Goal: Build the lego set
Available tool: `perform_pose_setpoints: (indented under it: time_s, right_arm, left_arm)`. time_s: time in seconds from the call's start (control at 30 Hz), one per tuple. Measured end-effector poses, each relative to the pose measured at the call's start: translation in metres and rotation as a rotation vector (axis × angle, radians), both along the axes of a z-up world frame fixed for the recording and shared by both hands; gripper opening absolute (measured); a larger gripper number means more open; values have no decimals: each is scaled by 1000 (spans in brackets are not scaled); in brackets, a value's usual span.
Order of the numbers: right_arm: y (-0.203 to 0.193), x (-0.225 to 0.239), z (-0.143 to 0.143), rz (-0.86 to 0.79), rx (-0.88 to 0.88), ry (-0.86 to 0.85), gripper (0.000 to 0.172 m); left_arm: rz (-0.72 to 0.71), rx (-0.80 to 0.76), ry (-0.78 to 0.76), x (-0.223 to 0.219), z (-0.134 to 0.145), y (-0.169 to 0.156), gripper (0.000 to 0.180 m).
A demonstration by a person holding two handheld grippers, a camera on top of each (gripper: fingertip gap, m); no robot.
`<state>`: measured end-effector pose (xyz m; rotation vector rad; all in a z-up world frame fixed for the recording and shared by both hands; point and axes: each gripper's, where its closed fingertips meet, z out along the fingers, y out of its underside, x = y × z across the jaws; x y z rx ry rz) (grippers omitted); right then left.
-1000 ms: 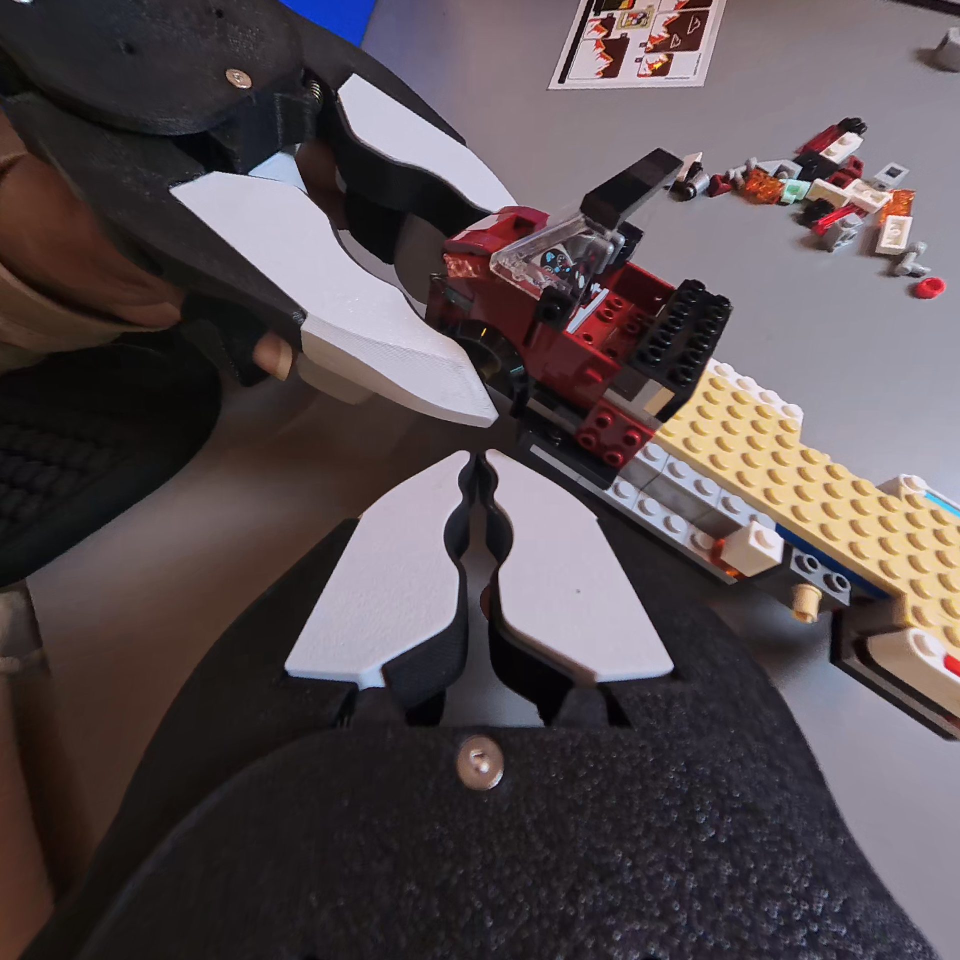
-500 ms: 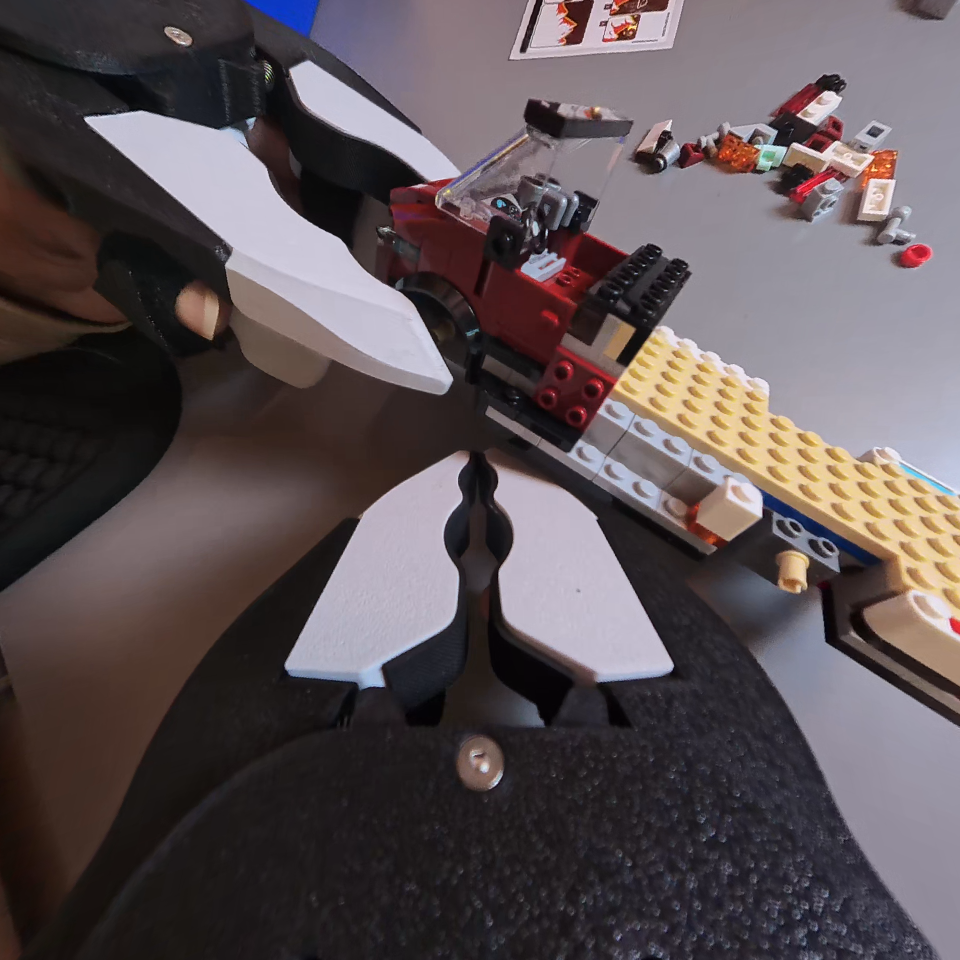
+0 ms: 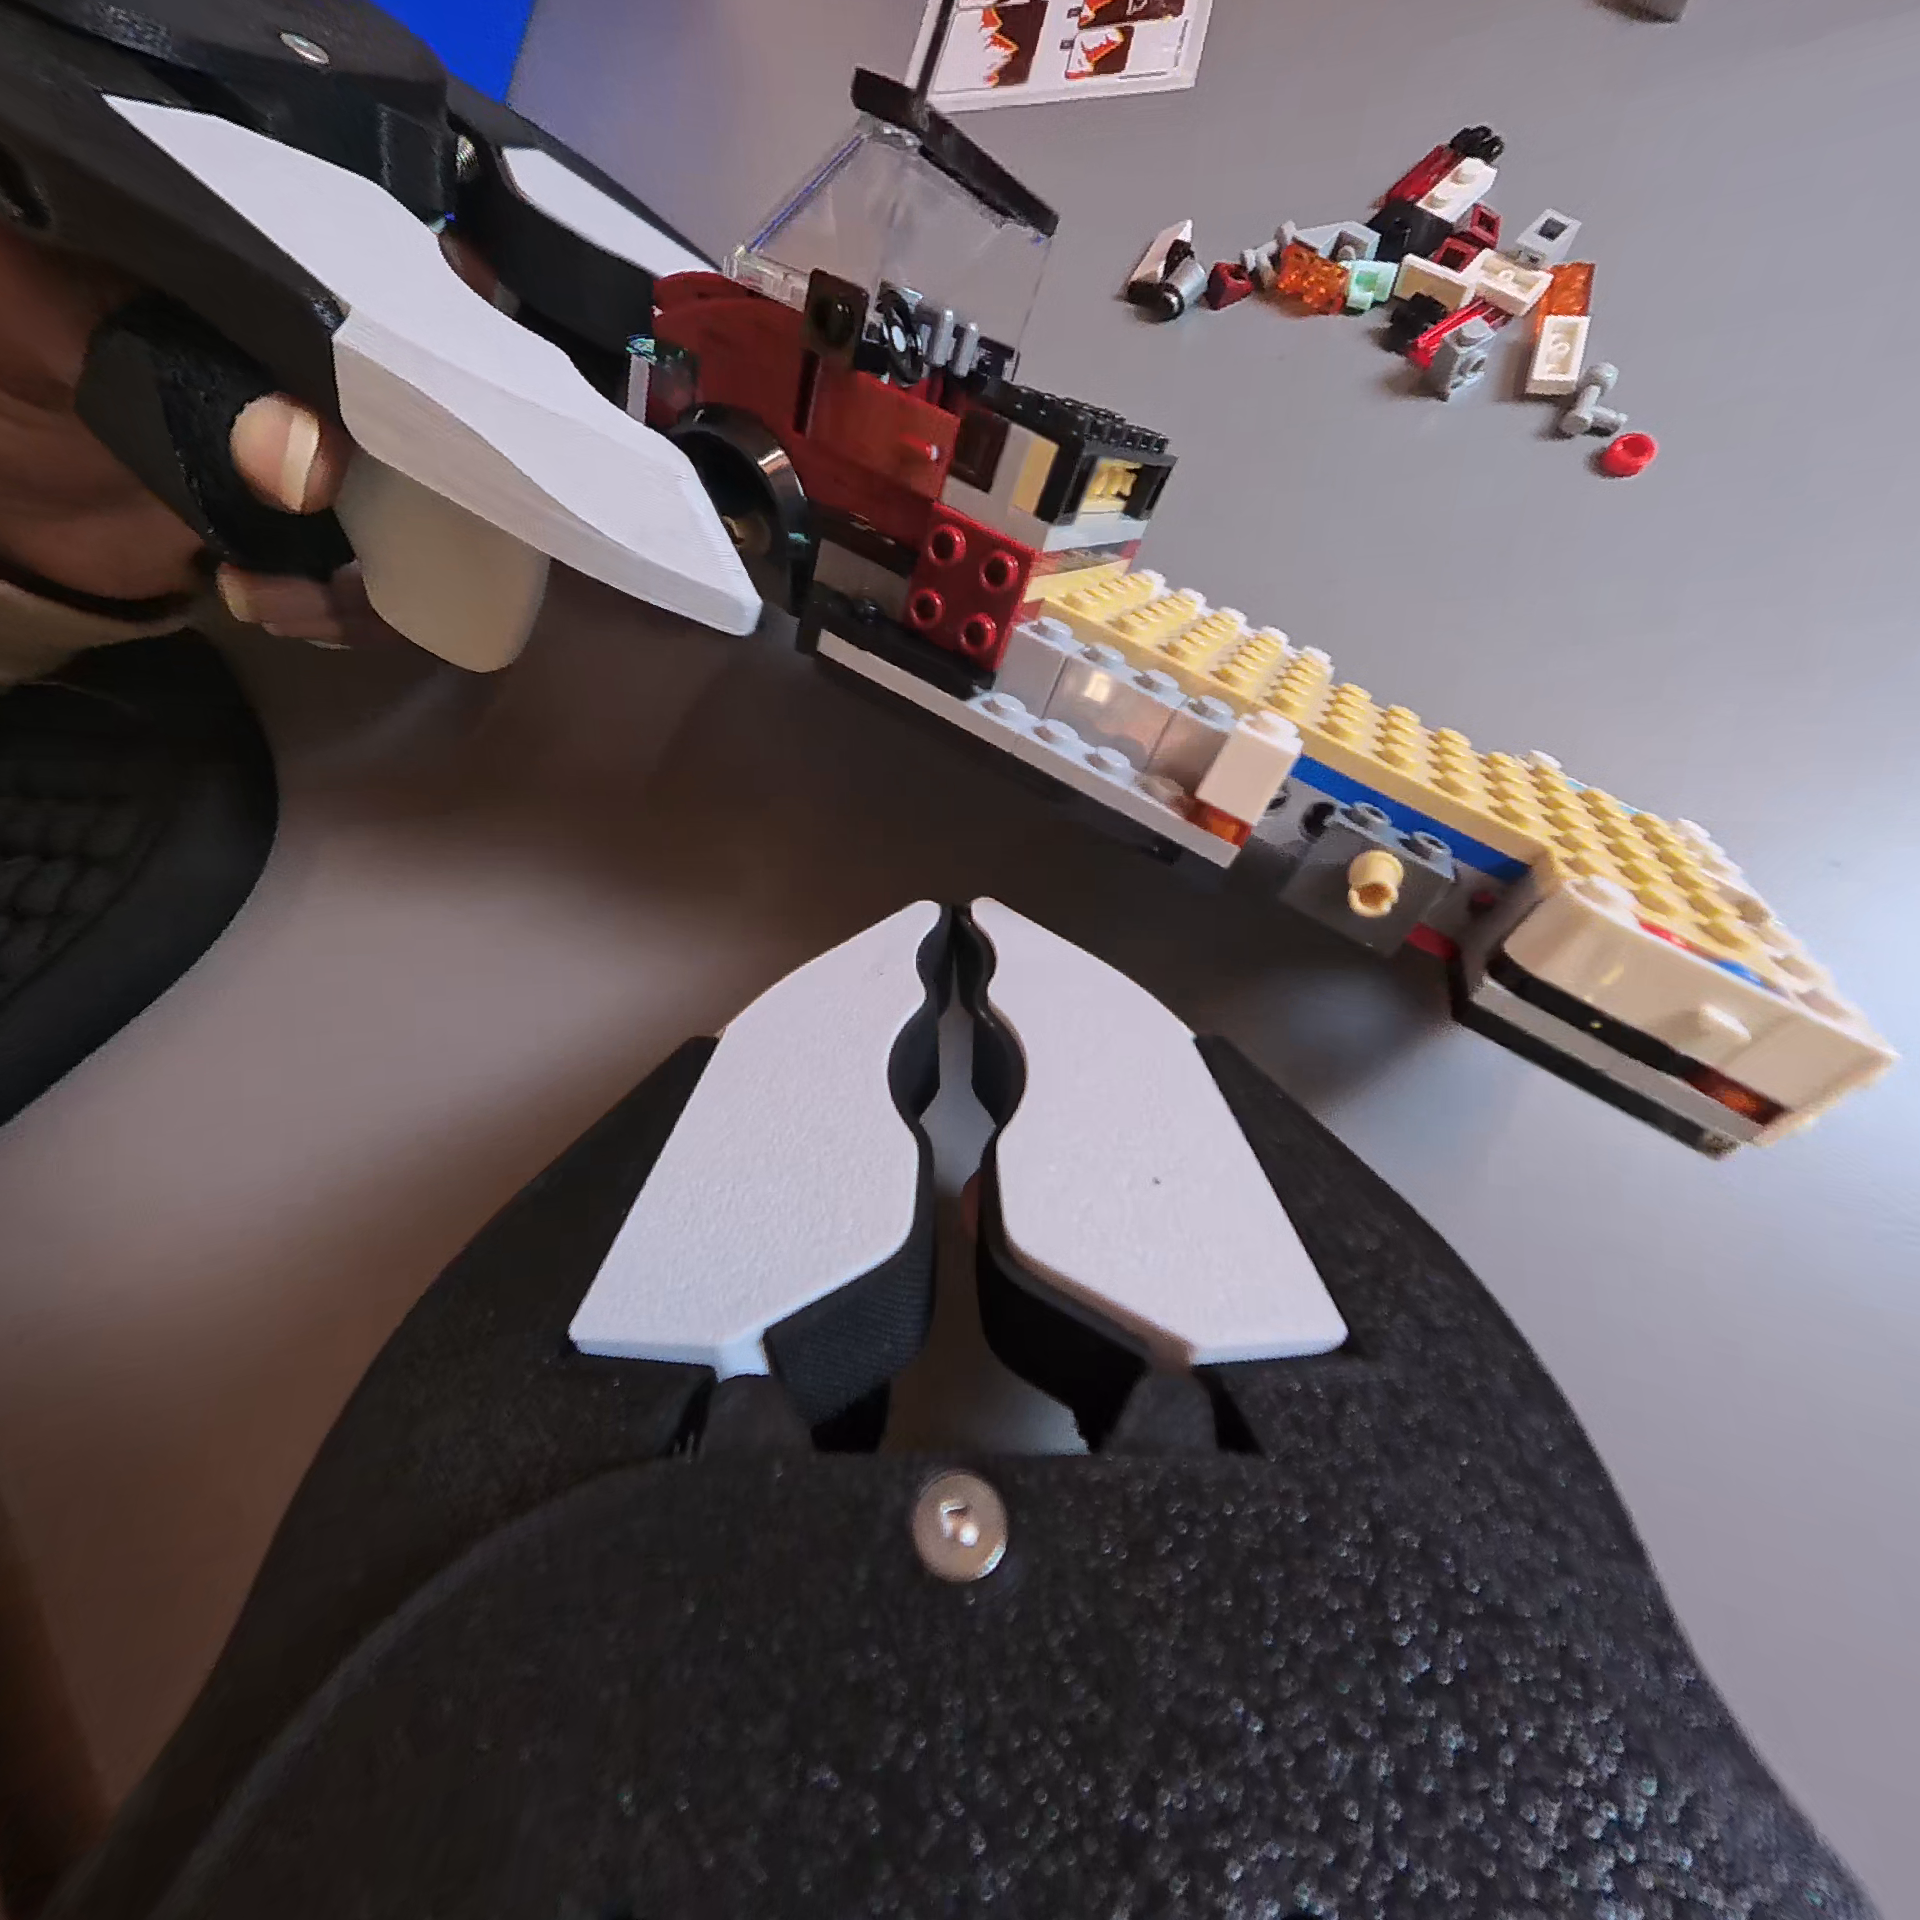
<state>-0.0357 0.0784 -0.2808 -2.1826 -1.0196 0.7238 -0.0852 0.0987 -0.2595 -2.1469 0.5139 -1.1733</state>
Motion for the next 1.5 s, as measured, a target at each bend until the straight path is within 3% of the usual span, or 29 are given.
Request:
perform_pose_setpoints:
  time_s: [0.47,0.7,0.93,1.03,1.13,1.33,1.5]
  right_arm:
    - [7,24,-3,-33,-3,-10,0]
    - [1,35,11,9,39,18,0]
    - [20,63,39,-89,135,40,0]
    - [43,72,55,-150,223,45,0]
    - [69,72,77,-183,330,71,0]
    - [142,51,130,-171,611,83,47]
    - [223,24,175,-117,865,50,75]
  left_arm:
    - [-59,4,4,-6,-6,1,60]
    - [-203,319,246,-8,-16,-2,60]
    - [-261,516,529,-8,-36,-2,60]
    - [-218,529,557,-10,-34,4,64]
    - [-182,552,455,-9,-13,6,77]
    - [-72,643,333,-18,22,15,65]
    - [32,699,333,-30,31,27,61]
